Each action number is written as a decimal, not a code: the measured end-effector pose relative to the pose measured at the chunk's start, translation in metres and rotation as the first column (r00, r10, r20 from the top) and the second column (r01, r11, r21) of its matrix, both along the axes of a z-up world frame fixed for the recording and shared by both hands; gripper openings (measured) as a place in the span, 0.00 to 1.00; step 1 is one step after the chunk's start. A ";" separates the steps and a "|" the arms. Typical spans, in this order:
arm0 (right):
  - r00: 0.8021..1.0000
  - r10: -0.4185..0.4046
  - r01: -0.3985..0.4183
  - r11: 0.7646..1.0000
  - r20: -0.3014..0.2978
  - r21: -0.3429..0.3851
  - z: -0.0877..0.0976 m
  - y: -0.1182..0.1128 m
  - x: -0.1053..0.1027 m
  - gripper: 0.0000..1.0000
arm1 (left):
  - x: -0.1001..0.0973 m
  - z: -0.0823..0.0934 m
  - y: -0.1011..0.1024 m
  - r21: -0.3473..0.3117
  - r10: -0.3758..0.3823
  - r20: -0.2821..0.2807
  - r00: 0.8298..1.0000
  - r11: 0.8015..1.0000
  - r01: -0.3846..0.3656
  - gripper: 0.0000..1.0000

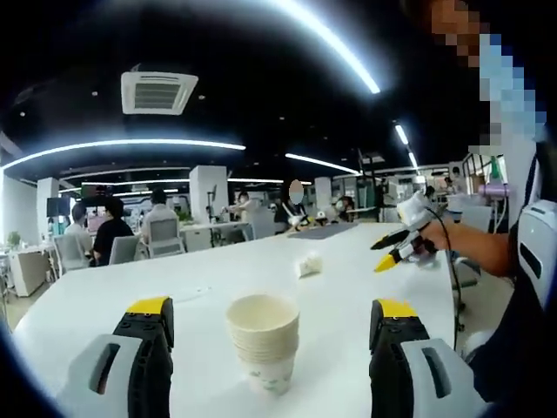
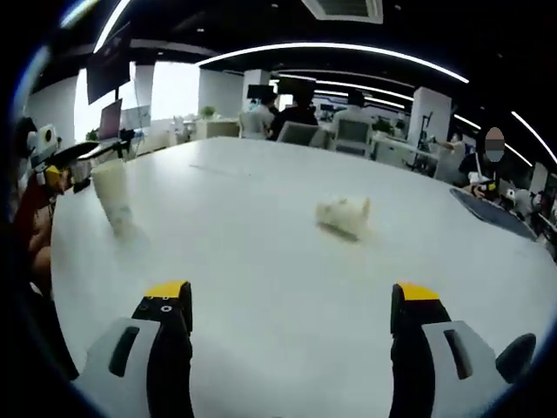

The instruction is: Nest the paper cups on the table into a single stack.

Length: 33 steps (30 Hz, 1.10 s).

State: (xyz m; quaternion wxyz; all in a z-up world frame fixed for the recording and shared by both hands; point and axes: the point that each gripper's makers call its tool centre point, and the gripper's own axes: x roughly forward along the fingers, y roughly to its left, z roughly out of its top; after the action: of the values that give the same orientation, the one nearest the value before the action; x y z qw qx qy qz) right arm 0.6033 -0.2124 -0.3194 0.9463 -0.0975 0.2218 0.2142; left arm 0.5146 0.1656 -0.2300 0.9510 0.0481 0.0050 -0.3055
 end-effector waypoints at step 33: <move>1.000 0.013 -0.012 1.000 -0.013 0.029 -0.005 -0.020 0.059 0.88 | 0.021 0.003 -0.004 0.066 0.065 -0.017 0.998 0.996 -0.064 0.99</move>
State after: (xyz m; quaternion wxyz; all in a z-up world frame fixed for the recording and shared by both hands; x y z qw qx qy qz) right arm 0.6627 -0.2319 -0.3246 0.9448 -0.0839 0.2242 0.2239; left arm 0.5359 0.1611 -0.2268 0.9582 0.0760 0.0254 -0.2746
